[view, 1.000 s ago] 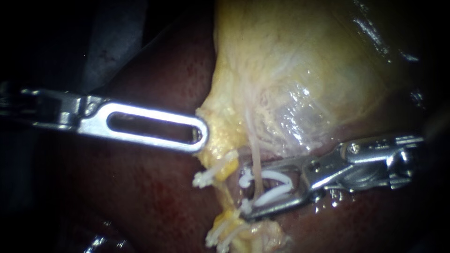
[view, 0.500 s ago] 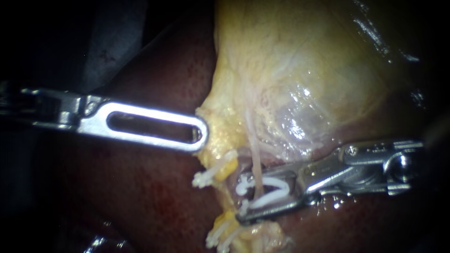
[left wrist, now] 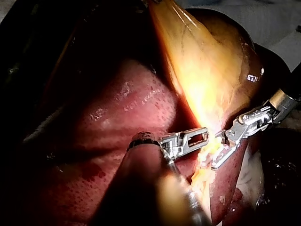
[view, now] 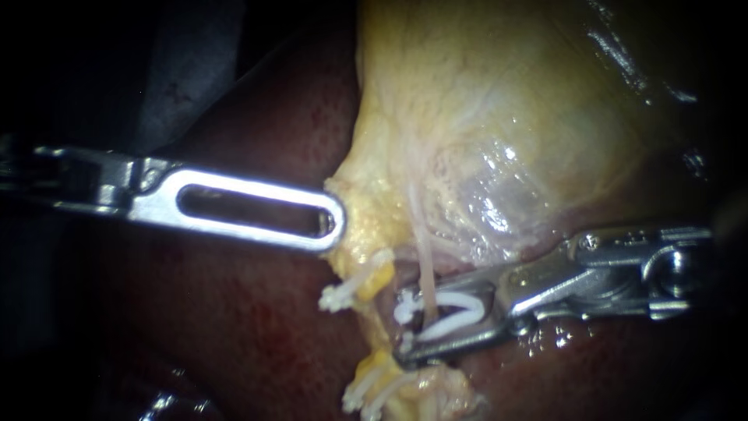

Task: Clipping second clip right tube

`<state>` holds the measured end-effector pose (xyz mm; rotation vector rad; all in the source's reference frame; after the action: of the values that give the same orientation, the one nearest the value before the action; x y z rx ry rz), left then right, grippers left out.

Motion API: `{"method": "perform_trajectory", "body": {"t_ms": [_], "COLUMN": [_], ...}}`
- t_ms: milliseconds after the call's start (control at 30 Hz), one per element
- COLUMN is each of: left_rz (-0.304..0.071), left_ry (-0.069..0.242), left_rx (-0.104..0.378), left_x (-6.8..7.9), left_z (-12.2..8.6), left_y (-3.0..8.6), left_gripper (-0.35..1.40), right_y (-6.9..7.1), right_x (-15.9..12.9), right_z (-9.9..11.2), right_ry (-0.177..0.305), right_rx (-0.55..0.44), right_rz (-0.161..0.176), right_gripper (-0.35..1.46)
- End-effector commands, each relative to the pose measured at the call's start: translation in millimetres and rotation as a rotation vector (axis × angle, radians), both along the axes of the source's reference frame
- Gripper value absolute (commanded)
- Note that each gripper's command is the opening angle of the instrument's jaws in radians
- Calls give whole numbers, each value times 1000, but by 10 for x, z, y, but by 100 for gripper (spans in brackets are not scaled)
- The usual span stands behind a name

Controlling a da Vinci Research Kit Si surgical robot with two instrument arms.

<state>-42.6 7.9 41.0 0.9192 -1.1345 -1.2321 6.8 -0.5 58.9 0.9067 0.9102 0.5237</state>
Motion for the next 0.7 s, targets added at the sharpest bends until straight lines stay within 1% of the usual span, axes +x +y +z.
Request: {"method": "perform_trajectory", "body": {"t_ms": [33, 267, 333, 367, 500, 567, 700], "left_rz": [0, 0, 0, 0, 0, 0, 0], "left_ry": [0, 0, 0, 0, 0, 0, 0], "left_rx": [0, 0, 0, 0, 0, 0, 0], "left_x": [0, 0, 0, 0, 0, 0, 0], "left_z": [0, 0, 0, 0, 0, 0, 0], "left_y": [0, 0, 0, 0, 0, 0, 0], "left_gripper": [-35, -35, -35, -35, -35, -35, -35], "right_y": [0, 0, 0, 0, 2, 3, 5], "right_x": [0, 0, -1, -1, -2, -2, -6], "right_z": [1, 2, 2, 2, 3, 5, 7], "right_ry": [0, -3, -10, -4, 7, 7, 8], "right_rx": [-2, 8, 41, 42, 51, 51, 51], "right_rz": [0, 0, 7, 7, 14, 14, 12], "right_gripper": [33, 28, 13, 1, -15, -19, -35]}}
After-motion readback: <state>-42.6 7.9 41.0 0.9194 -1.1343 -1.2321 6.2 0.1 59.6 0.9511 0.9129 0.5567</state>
